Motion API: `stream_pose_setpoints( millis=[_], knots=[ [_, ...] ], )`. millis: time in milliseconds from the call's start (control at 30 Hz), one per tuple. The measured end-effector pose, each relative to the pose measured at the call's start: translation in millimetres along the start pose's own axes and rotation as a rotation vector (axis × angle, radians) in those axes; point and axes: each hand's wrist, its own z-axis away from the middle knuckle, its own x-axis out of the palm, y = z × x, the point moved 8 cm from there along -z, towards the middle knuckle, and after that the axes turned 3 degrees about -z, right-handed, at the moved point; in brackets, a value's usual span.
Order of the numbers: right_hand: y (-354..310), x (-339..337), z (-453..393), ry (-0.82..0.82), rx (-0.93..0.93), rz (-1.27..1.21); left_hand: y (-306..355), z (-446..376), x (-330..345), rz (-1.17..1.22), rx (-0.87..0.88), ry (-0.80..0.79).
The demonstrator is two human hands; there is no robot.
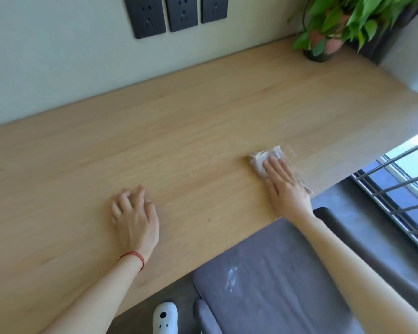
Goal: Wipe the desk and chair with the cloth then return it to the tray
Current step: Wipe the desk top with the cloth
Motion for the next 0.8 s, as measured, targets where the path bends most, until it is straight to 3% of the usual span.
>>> stream_pose_setpoints(
  millis=[67,167,300,367,500,700,800],
  knots=[
    [33,-12,-26,0.014,0.187,-0.034,0,0,-2,-0.002,0.026,0.014],
    [15,2,-26,0.066,0.236,-0.016,0,6,4,-0.028,0.045,0.047],
    [-92,49,30,0.067,-0.107,0.084,-2,7,8,-0.032,0.028,0.064],
    [-135,67,56,0.003,-0.248,0.020,-1,8,7,-0.015,0.026,0.057],
    [-130,65,64,-0.151,-0.413,-0.039,-1,7,6,-0.015,0.035,0.046],
    [-22,15,15,-0.019,-0.121,-0.015,17,3,7,0.000,-0.008,0.020],
    [31,-6,-27,0.082,0.093,-0.006,50,1,17,0.015,0.072,-0.043]
  ],
)
